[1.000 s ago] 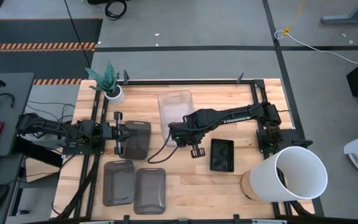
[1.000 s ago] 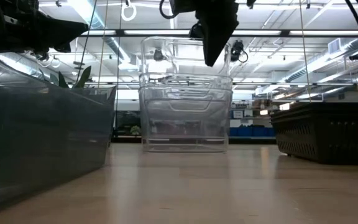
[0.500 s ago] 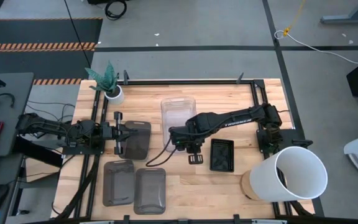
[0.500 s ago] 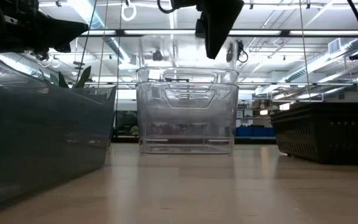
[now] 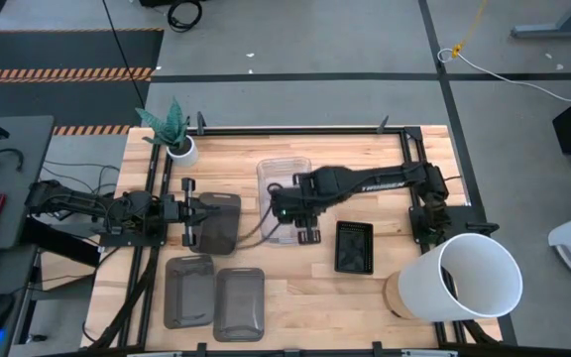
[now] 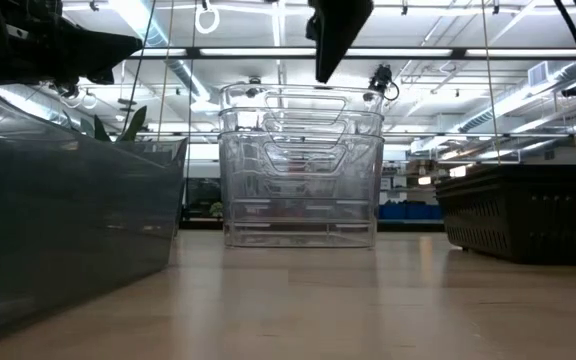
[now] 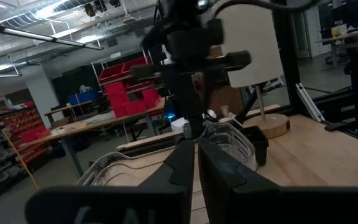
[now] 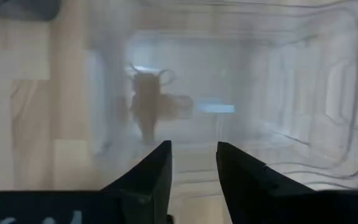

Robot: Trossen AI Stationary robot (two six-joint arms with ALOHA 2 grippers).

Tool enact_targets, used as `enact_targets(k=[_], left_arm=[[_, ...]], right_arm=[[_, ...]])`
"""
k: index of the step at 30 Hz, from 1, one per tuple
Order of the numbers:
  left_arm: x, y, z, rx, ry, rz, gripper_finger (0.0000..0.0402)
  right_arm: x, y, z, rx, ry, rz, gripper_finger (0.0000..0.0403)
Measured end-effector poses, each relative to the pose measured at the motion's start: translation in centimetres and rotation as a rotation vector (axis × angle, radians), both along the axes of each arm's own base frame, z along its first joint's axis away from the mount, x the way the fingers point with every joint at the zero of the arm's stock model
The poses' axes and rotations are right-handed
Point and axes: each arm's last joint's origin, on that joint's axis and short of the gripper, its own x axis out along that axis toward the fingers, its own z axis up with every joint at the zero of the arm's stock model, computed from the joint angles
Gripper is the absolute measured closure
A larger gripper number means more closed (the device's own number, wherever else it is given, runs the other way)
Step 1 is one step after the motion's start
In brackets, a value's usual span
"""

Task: Stack baskets by color
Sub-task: Stack the right transparent bin on the left transparent bins

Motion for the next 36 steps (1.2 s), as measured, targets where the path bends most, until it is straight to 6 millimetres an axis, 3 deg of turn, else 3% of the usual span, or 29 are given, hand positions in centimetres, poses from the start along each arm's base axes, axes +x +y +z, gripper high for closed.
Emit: enact_targets(k=[8, 16, 22, 29, 36], left_arm=[[0.0, 0.0, 0.0, 0.000, 0.000, 0.000, 0.0366], [0.0, 0.0, 0.0, 0.000, 0.000, 0.000, 0.0376], [0.0, 0.0, 0.0, 0.000, 0.000, 0.000, 0.0371], [0.0, 0.0, 0.0, 0.000, 0.000, 0.000, 0.0369], [0.0, 0.0, 0.0, 0.000, 0.000, 0.000, 0.0376]], right_arm=[[1.1, -4.9, -3.4, -0.005, -0.001, -0.025, 0.0302], [1.2, -8.3, -7.8, -0.028, 0.011, -0.016, 0.0320], [-0.3, -10.0, -8.6, -0.006, 0.138, -0.078, 0.0332], [-1.9, -10.1, -8.6, 0.041, 0.278, -0.198, 0.0350], [-3.2, -10.3, -8.5, -0.075, 0.392, -0.349, 0.0362]])
